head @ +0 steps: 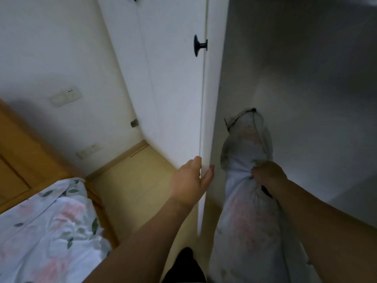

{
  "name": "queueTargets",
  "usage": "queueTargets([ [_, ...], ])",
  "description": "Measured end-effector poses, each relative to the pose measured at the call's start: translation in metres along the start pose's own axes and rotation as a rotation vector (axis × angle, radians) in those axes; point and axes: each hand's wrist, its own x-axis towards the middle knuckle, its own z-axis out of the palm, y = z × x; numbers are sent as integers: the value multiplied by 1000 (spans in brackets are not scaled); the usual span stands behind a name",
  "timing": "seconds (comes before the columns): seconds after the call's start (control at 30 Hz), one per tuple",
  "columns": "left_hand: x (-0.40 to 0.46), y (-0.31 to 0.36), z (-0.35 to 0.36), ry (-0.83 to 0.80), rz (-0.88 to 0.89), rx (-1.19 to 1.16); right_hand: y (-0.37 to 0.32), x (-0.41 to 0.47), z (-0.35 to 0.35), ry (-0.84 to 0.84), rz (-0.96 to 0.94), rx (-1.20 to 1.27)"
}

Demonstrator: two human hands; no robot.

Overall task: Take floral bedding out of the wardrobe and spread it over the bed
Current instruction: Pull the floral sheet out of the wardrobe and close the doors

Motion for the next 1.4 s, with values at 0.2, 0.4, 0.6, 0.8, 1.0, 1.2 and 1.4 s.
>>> queueTargets([
  [0.2, 32, 67, 48, 127, 553, -73, 58, -14, -43, 69, 141, 204],
  [0.4, 63, 74, 77, -70, 905, 151, 92, -26, -70, 154, 254, 339],
  [0.6, 99, 100, 109, -82, 894, 263, 97, -17, -71, 308, 330, 465],
  [0.8, 146, 115, 127, -51, 1024, 294, 92, -4, -83, 407, 444, 490],
  [1.0, 169, 120, 150, -21, 1098, 265, 85, 4, -70, 498, 595, 453],
  [1.2, 186, 121, 163, -89, 1142, 220, 84, -15, -57, 483, 741, 439],
  [1.4, 171, 132, 152, -158, 1027, 334, 102, -58, -46, 563, 798, 561],
])
